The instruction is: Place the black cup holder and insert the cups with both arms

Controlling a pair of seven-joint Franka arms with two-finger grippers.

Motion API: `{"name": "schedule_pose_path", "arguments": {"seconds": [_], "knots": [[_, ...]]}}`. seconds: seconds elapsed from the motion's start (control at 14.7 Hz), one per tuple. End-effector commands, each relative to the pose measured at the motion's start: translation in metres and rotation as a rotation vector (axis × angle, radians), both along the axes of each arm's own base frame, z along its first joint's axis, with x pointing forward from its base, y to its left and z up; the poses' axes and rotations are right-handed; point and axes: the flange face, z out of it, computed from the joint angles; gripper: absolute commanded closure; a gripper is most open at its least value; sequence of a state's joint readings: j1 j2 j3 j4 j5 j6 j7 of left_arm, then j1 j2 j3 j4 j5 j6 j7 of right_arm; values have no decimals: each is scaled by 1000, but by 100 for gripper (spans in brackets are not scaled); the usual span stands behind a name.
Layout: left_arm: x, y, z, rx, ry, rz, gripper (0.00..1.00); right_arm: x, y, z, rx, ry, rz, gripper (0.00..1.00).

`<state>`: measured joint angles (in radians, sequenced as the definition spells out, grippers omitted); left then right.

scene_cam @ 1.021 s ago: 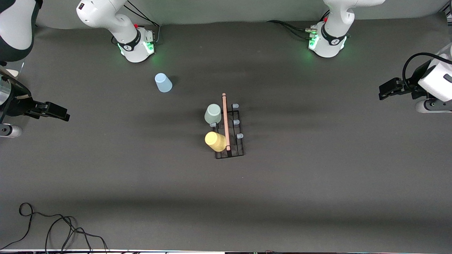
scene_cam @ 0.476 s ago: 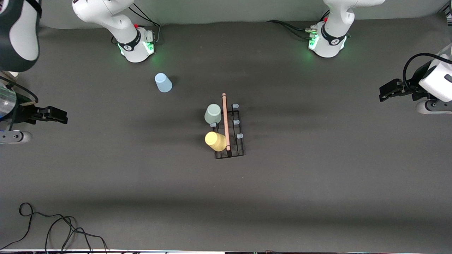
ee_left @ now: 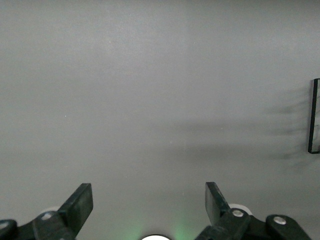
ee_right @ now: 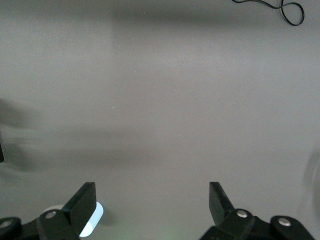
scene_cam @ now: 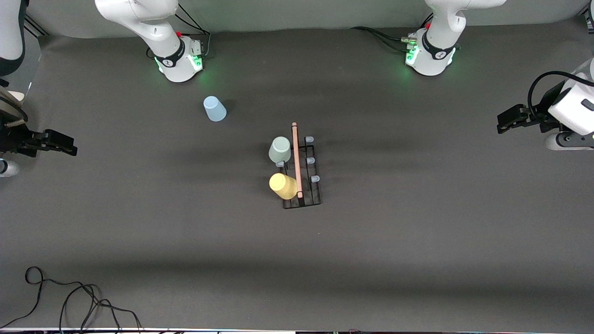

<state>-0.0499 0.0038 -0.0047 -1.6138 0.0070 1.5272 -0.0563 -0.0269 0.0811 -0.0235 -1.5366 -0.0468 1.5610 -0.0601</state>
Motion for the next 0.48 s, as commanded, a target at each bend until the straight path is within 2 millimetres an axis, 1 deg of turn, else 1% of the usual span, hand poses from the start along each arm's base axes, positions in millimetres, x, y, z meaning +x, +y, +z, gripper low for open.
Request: {"name": "schedule_pose_path", "arguments": {"seconds": [0.0, 0.14, 0.41], "knots": [[-3, -1, 2, -3, -6, -11, 0, -37, 4, -10, -24, -47, 23, 0], [-3, -1, 3, -3, -6, -11, 0, -42, 7, -13, -14, -58, 8, 0], [-3, 0, 4, -3, -6, -8, 0, -41, 15, -15, 27, -63, -113, 0]]}}
